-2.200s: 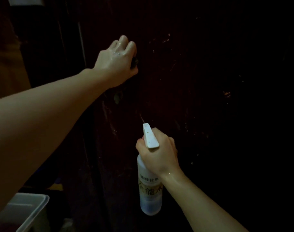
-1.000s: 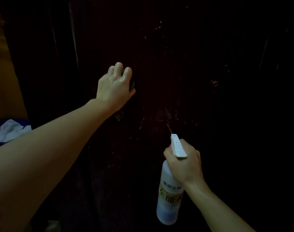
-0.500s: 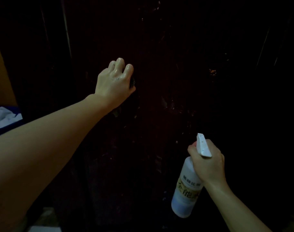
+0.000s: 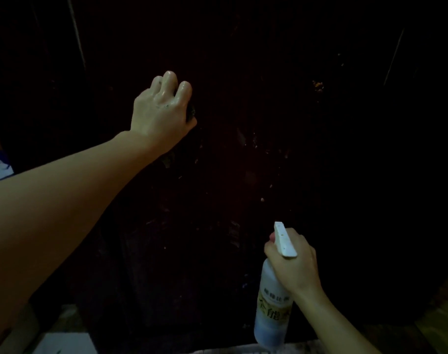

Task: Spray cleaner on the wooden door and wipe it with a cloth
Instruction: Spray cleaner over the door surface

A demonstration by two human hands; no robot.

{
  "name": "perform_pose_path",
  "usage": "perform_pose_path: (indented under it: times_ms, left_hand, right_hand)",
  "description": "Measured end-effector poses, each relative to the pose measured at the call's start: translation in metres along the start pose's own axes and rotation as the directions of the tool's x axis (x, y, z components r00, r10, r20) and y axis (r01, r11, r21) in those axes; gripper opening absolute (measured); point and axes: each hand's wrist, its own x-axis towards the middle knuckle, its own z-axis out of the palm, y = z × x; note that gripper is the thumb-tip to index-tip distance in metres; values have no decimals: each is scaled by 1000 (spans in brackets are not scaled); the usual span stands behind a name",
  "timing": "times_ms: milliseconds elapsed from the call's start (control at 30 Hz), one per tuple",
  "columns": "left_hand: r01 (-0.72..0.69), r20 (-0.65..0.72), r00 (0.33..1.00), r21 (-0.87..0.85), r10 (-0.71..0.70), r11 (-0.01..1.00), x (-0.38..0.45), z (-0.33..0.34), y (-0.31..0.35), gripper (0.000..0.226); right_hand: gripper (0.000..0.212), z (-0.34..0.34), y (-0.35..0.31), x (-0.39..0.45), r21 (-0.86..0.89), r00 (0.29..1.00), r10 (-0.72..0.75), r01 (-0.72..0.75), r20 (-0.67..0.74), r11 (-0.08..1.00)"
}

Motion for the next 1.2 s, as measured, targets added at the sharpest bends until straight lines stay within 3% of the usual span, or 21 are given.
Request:
perform_pose_path:
  times_ms: [100,267,400,567,733,900,1100,1200]
  left_hand:
    - [-9,-2,1000,6,9,1000,-4,3,3,47]
    - [-26,15,1000,27,26,999,-14,8,7,47]
    - [-44,31,999,34,43,998,-19,11,9,46]
    - [-18,21,1000,22,18,1000,-22,12,14,45]
    - [5,19,1000,20,-5,1000,-25,15,18,45]
    - [-13,21,1000,13,13,1000,-32,20,23,45]
    - [-61,17,998,38,61,997,-39,30,25,43]
    - [-102,-1,995,57,102,993,-44,34,26,42]
  right_hand:
    - [24,7,-2,-10,-103,995,-94,92,-12,990]
    - [17,25,8,-30,-54,995,-96,96,6,994]
    - [19,29,23,-43,-15,1000,11,-11,8,1000]
    - [25,22,55,-51,-37,964,242,-247,-109,968]
    - [16,19,72,-54,21,936,304,-306,-175,952]
    - [21,22,76,-56,-101,965,237,-249,-115,963]
    - [19,34,66,-55,29,972,228,-227,-52,974]
    - [20,40,61,-58,14,983,178,-177,-49,984]
